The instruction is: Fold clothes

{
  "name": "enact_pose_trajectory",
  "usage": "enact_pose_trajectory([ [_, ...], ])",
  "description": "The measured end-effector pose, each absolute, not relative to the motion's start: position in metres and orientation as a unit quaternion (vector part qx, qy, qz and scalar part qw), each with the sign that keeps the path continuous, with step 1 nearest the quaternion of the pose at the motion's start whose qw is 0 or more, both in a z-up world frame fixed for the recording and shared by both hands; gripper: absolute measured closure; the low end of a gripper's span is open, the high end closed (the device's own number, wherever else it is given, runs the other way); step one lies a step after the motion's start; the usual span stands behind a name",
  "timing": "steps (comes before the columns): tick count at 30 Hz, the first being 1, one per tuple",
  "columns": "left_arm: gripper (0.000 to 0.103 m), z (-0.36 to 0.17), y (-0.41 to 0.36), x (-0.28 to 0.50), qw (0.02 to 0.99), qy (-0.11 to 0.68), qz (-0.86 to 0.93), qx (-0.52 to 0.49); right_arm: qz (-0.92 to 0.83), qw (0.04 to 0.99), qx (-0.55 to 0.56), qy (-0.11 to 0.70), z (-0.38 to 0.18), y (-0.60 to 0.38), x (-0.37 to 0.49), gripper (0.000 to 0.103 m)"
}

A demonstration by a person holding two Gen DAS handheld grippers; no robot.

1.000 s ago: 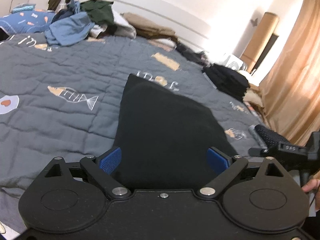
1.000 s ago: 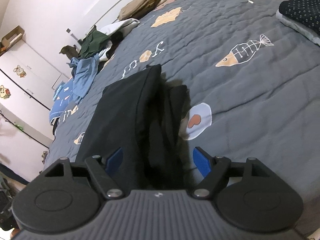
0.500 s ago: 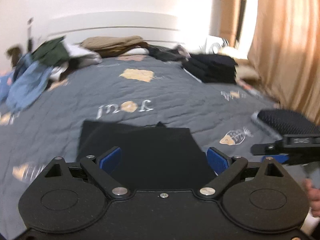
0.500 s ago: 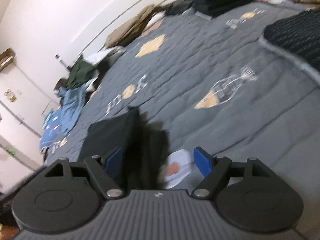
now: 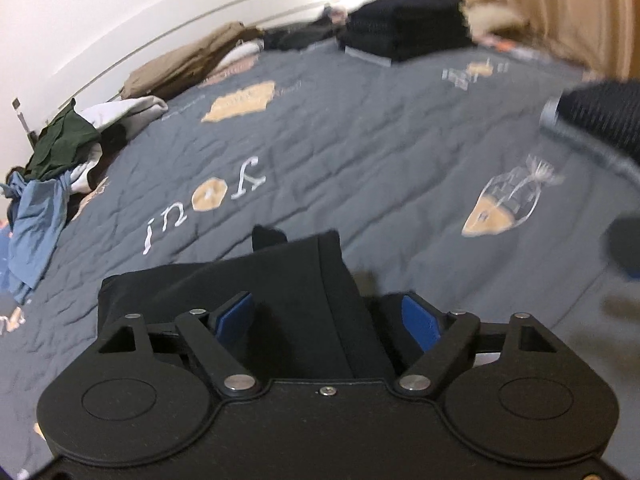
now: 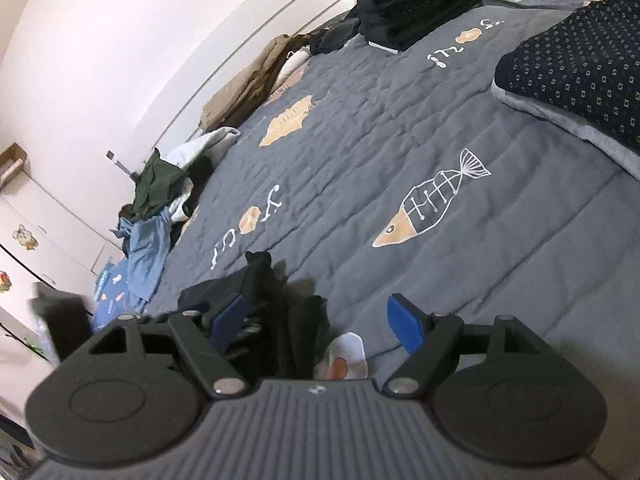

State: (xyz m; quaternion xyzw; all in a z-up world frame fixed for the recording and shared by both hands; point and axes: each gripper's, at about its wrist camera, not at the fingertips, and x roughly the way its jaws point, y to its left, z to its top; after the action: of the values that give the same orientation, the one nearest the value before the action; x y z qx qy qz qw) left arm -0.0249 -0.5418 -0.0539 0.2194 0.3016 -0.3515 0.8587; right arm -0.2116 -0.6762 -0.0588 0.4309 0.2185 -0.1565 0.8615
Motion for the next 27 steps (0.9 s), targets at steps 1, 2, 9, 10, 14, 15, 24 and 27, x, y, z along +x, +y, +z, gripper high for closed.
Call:
enact_pose_trajectory([
  [1,0.034,-0.055,-0.541,-0.023,0.859,0.306,-0.350,0.216,-0.155,0.860,0.434,0.217,-0.059,-0.677,-0.213,0.025],
  [2,0.044,-0.057,-0.540,-0.021,0.859,0.310,-0.348,0.212,-0.155,0.859,0.438,0.216,-0.059,-0.678,-0.213,0.025],
  [9,0.091,-0.063,-0.525,-0.005,0.862,0.348,-0.336,0.155,-0.157,0.855,0.449,0.208,-0.058,-0.681,-0.218,0.025],
  [10,0.092,-0.060,-0.514,0.001,0.863,0.360,-0.335,0.119,-0.156,0.855,0.449,0.209,-0.058,-0.680,-0.217,0.025],
  [14,0.093,-0.048,-0.471,0.011,0.868,0.366,-0.335,-0.008,-0.153,0.857,0.444,0.212,-0.057,-0.677,-0.216,0.025],
  [15,0.093,-0.045,-0.460,0.011,0.870,0.362,-0.334,-0.026,-0.153,0.858,0.442,0.214,-0.057,-0.677,-0.215,0.025],
  [24,0.093,-0.029,-0.403,0.006,0.874,0.335,-0.340,-0.093,-0.137,0.862,0.414,0.257,-0.061,-0.671,-0.190,0.025],
  [27,0.093,-0.025,-0.390,0.003,0.874,0.328,-0.343,-0.103,-0.119,0.873,0.378,0.284,-0.057,-0.670,-0.165,0.025],
])
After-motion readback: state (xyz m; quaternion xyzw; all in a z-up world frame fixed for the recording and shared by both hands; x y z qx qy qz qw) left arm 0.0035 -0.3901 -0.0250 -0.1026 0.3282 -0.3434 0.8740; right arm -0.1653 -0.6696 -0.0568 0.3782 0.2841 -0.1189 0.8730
